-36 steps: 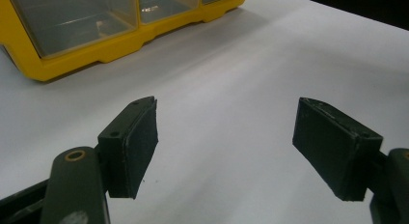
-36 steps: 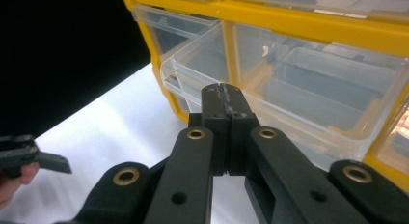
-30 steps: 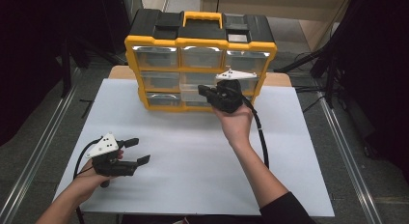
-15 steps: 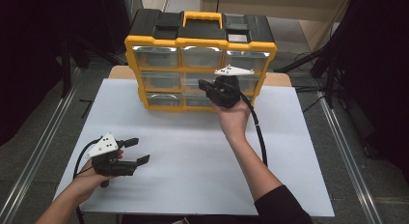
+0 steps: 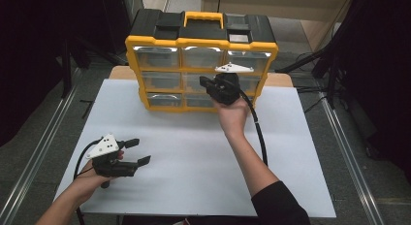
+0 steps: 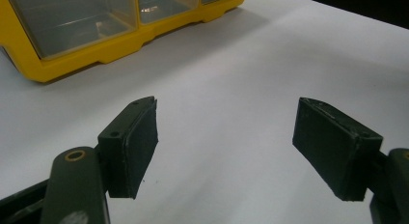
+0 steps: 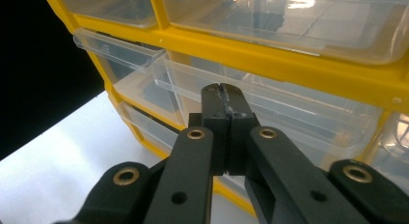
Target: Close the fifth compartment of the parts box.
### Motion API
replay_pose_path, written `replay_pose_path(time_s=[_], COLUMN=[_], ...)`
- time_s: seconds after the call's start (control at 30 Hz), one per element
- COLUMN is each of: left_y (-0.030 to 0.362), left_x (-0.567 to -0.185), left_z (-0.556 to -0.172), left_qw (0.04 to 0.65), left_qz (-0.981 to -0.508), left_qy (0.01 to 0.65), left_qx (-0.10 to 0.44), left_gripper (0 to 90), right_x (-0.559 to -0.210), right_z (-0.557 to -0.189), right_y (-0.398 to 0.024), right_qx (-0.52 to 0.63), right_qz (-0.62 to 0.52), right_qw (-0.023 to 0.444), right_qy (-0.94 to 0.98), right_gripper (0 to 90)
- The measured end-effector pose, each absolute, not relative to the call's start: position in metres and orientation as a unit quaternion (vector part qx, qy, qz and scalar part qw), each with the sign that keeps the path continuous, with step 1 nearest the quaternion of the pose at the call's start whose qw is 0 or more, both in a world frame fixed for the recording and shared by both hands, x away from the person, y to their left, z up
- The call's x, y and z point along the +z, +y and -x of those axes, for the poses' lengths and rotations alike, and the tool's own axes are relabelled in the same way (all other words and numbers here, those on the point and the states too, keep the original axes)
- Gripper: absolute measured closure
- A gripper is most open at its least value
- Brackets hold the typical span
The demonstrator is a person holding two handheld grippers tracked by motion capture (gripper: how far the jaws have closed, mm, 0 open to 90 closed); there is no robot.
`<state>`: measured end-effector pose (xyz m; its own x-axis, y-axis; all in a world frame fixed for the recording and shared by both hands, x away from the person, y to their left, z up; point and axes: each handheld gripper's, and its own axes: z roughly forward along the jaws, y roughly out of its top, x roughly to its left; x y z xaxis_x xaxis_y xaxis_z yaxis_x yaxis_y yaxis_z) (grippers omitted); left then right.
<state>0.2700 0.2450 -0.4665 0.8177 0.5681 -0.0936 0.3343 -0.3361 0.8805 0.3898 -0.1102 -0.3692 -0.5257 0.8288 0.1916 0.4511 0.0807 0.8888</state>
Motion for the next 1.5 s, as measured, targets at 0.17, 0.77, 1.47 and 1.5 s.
replay_pose_path(time_s=[0.17,0.77,1.47,1.5], left_y=[0.245,0.245,0.245,0.245], left_x=[-0.467,-0.467,-0.467,-0.467], left_z=[-0.270,-0.269,-0.270,-0.270], left_qw=[0.505,0.504,0.501,0.501], left_qz=[-0.808,-0.809,-0.810,-0.811], left_qy=[0.280,0.279,0.280,0.279], left_qx=[0.116,0.116,0.118,0.119], left_gripper=[24.1,24.1,24.1,24.1], right_x=[-0.370,-0.372,-0.396,-0.397], right_z=[-0.394,-0.374,-0.326,-0.323], right_y=[-0.110,-0.127,-0.150,-0.152], right_qx=[0.507,0.542,0.584,0.585], right_qz=[-0.449,-0.400,-0.315,-0.314], right_qw=[0.189,0.139,0.122,0.119], right_qy=[0.711,0.726,0.738,0.738], right_gripper=[90.0,54.5,27.4,27.1])
